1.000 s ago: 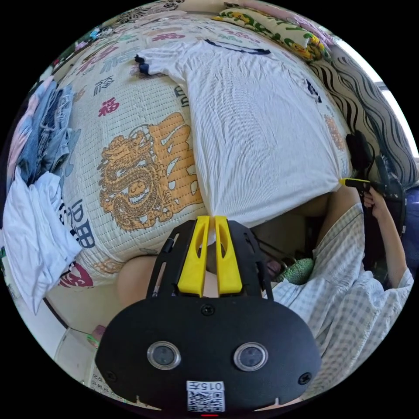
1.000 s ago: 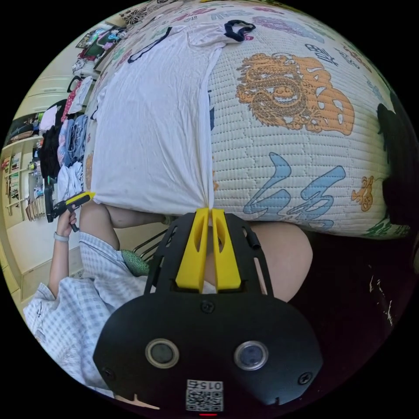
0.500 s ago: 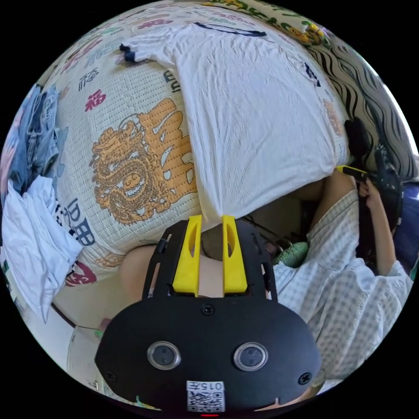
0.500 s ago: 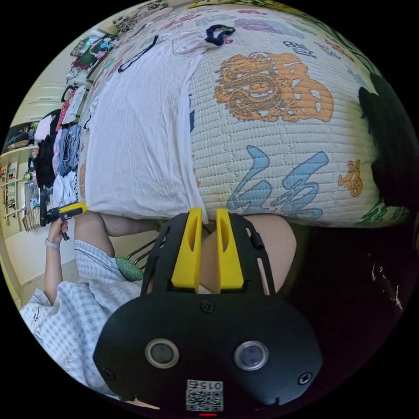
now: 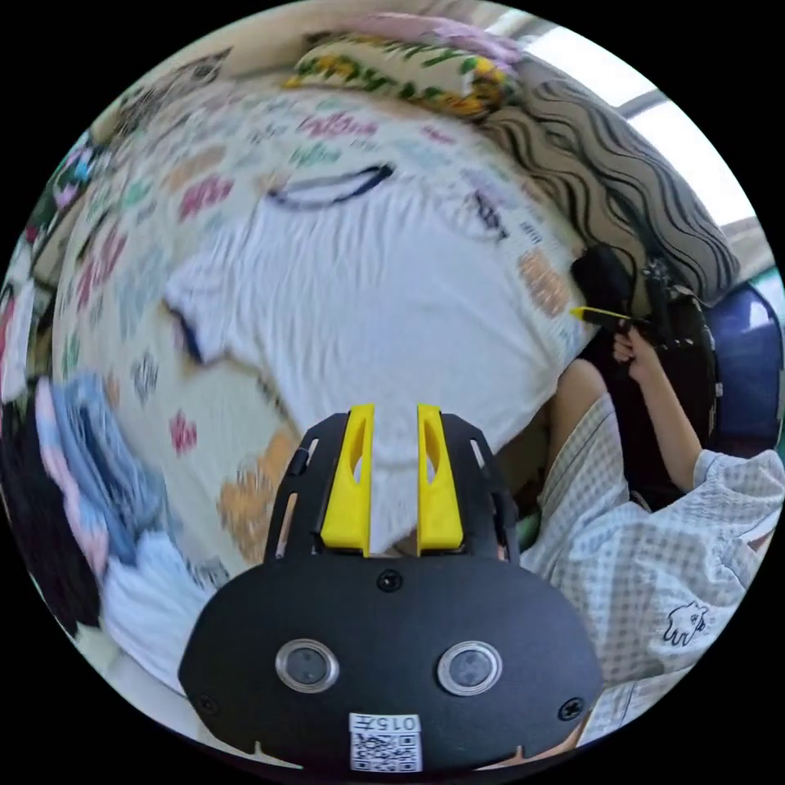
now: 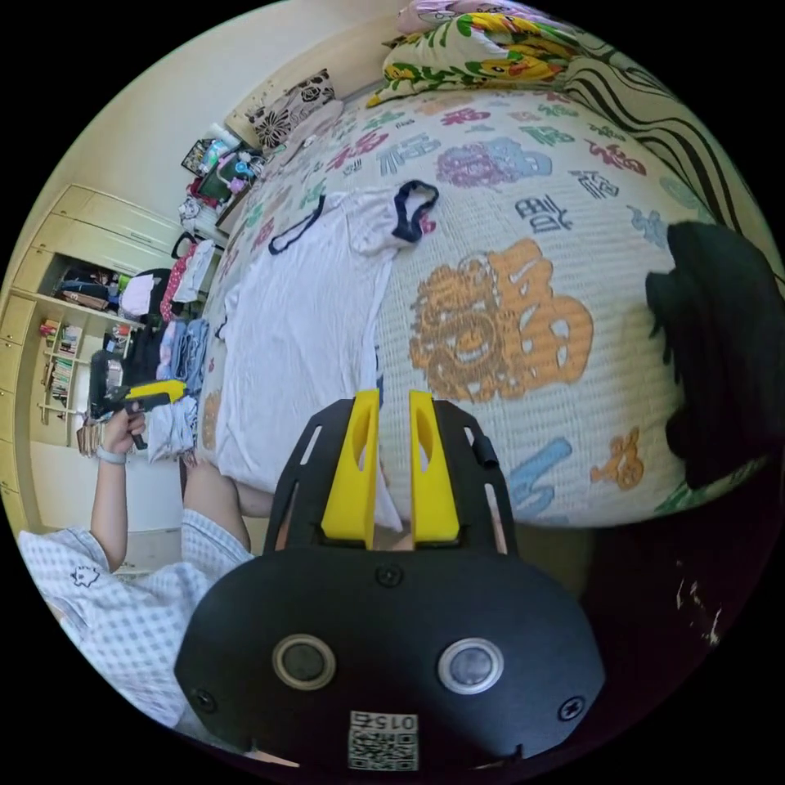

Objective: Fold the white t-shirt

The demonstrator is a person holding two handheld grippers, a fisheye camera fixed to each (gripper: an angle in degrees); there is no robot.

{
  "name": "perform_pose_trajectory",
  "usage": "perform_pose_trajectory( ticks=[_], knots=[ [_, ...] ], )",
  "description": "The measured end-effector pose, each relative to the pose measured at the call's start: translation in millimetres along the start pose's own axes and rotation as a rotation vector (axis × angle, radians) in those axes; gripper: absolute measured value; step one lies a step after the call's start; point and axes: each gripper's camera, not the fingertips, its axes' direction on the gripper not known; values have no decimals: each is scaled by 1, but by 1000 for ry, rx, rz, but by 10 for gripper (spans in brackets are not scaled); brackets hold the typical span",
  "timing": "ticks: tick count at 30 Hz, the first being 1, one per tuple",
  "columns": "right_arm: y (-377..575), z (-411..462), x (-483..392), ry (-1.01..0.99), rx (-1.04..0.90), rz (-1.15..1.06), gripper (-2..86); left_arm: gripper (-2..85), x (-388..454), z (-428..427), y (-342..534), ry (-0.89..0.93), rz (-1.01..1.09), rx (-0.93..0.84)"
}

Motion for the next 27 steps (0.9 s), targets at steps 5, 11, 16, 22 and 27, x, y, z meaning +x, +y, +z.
perform_pose_trajectory(
  ticks=[5,11,16,22,27],
  knots=[
    [-54,13,1,-29,100,46,72,89,77,37,-163,-51,248,88],
    [-96,37,16,-95,117,131,79,99,126,120,-282,-131,283,63],
    [-111,47,20,-204,138,159,67,72,143,172,-316,-161,341,-49],
    [-123,47,-9,-199,146,76,13,17,136,157,-303,-145,410,36],
    [-124,20,-60,-205,246,-49,3,10,86,95,-248,-77,366,254]
  ],
)
